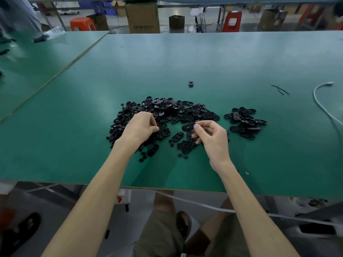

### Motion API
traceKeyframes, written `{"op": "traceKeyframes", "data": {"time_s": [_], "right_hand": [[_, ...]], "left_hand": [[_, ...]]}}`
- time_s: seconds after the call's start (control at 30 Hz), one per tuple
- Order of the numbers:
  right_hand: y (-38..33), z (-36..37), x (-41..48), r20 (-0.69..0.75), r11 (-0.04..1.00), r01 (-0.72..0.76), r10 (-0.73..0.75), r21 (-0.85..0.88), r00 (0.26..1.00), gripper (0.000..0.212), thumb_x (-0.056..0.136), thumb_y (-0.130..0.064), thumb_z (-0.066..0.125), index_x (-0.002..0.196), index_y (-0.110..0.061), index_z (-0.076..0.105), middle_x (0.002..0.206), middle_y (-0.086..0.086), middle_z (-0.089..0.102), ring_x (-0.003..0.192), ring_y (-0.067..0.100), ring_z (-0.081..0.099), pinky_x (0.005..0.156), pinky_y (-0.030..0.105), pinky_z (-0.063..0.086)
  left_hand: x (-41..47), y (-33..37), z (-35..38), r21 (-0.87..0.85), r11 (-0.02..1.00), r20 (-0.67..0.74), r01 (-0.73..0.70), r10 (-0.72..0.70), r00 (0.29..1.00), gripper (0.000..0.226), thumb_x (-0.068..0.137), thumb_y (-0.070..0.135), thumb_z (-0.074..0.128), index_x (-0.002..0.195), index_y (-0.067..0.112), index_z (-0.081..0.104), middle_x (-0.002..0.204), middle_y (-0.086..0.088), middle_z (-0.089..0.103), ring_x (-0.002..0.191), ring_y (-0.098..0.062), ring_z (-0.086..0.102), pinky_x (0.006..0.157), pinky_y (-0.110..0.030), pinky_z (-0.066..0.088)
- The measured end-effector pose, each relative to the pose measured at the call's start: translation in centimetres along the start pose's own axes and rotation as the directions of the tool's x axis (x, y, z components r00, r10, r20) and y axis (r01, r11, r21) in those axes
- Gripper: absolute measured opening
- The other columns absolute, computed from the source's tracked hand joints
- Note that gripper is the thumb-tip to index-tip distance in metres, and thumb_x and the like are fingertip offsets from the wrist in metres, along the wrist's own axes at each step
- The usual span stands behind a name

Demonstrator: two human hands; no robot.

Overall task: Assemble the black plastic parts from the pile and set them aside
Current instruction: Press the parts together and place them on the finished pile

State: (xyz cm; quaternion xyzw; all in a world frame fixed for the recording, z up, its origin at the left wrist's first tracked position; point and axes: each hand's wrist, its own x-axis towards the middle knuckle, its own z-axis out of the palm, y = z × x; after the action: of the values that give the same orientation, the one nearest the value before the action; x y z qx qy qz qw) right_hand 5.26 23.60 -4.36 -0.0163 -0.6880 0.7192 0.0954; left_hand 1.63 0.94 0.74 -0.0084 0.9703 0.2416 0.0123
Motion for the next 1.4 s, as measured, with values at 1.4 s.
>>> {"op": "traceKeyframes", "data": {"time_s": [1.4], "right_hand": [[-0.3, 0.1, 0.0, -0.056, 0.999, -0.004, 0.007, 0.055, 0.998, 0.007, 0.097, -0.005, 0.070, 0.102, -0.009, 0.072, 0.079, 0.002, 0.077, 0.070, 0.016, 0.071, 0.060, 0.024, 0.054]], "left_hand": [[-2.4, 4.0, 4.3, -0.803, 0.595, -0.014, -0.034, 0.039, 0.999, 0.010, 0.091, 0.015, 0.078, 0.098, 0.008, 0.077, 0.080, -0.001, 0.078, 0.063, -0.010, 0.068, 0.061, -0.019, 0.051]]}}
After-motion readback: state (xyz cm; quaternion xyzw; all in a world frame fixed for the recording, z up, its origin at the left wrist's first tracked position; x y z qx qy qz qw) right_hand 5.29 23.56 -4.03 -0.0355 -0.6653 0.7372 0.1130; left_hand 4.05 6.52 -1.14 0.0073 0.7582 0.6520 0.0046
